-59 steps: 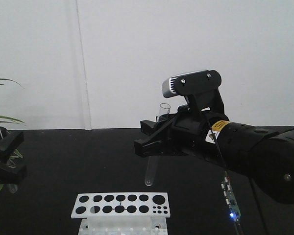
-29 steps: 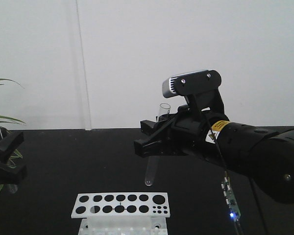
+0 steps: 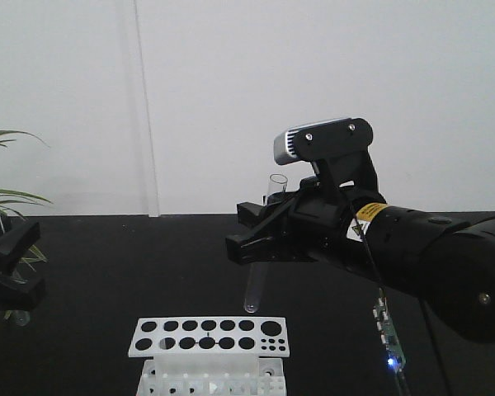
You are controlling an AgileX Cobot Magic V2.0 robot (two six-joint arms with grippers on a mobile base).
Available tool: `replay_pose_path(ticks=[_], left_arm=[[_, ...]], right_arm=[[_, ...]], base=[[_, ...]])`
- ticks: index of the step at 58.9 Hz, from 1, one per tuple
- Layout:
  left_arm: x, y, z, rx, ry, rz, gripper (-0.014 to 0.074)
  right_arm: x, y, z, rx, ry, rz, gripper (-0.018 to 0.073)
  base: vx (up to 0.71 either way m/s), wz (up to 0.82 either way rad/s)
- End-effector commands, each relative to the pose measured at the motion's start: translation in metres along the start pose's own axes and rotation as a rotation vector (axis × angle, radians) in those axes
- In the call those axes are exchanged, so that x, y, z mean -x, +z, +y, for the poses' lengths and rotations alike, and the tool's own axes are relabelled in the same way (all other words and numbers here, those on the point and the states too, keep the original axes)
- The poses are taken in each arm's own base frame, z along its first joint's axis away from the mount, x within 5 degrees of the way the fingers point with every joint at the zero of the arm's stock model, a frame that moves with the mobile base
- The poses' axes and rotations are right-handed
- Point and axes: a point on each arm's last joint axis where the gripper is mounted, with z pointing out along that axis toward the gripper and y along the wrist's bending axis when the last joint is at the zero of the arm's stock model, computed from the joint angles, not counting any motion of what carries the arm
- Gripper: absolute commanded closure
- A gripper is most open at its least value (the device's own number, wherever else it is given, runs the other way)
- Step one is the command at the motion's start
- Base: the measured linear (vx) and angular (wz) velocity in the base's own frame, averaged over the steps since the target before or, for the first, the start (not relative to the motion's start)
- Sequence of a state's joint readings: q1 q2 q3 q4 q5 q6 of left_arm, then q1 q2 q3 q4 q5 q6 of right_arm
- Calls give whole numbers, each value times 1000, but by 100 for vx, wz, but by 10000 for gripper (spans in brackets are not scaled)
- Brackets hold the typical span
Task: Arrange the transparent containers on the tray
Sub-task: 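Hold both test tubes while the base drives to the yellow tray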
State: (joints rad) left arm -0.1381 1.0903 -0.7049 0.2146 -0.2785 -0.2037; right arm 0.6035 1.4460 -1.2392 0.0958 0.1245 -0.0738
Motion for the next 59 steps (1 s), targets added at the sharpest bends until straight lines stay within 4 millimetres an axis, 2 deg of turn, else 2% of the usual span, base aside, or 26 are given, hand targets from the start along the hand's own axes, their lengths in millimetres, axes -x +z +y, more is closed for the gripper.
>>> replay_pose_path(ticks=[1, 59], left_arm=[[22, -4, -2, -16, -8, -128, 603], [22, -4, -2, -16, -8, -128, 603]], right_arm=[[30, -17, -2, -11, -13, -161, 571], [30, -17, -2, -11, -13, -161, 571]], base=[[-10, 6], [-18, 18]])
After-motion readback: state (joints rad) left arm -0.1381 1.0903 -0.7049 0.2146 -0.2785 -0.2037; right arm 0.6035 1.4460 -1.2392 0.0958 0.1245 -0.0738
